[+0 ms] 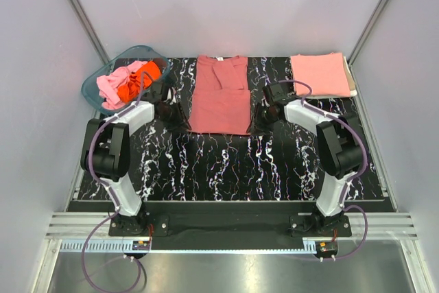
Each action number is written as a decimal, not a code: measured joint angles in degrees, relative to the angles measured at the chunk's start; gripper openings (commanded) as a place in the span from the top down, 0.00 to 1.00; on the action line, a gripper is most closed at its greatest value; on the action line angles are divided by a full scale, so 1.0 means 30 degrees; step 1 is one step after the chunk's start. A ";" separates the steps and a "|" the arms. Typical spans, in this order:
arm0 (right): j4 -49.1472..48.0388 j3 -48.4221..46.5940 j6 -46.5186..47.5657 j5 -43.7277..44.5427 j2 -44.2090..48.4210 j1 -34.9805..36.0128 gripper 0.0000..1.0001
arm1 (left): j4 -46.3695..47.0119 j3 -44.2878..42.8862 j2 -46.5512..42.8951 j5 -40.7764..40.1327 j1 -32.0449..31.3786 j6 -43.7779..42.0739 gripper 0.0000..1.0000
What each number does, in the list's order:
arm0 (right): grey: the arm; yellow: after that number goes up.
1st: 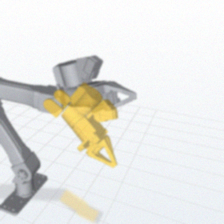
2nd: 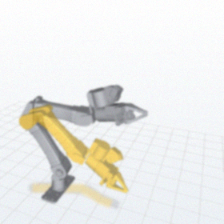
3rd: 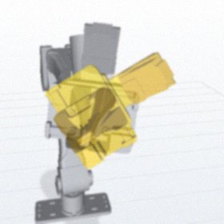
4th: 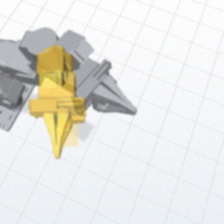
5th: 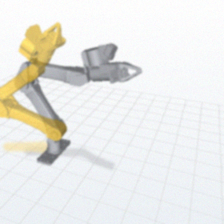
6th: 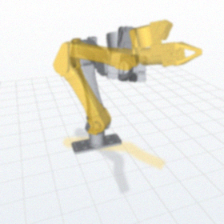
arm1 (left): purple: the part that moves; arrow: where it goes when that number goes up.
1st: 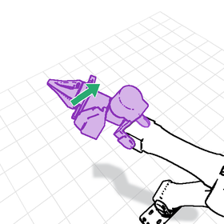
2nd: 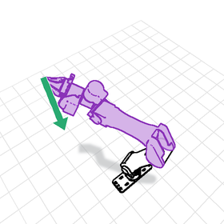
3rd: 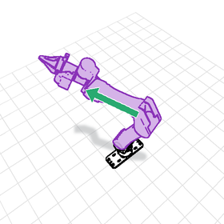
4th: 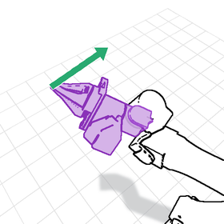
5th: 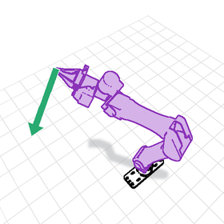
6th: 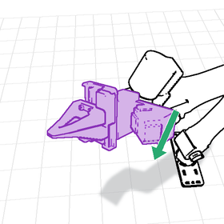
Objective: Fold and stack the t-shirts
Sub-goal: Fold the tshirt
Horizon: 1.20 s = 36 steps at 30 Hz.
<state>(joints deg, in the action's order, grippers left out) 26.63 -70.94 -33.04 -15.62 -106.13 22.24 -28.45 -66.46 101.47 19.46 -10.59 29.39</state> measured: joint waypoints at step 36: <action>-0.3147 0.0743 0.0401 -0.1690 -0.2142 -0.0940 1.00 | 0.0940 0.0328 0.1588 0.1639 0.0882 0.0219 0.60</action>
<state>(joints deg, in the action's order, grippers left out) 17.19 -68.71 -31.83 -20.69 -112.55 19.42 -25.63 -65.47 106.24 24.38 -7.94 30.04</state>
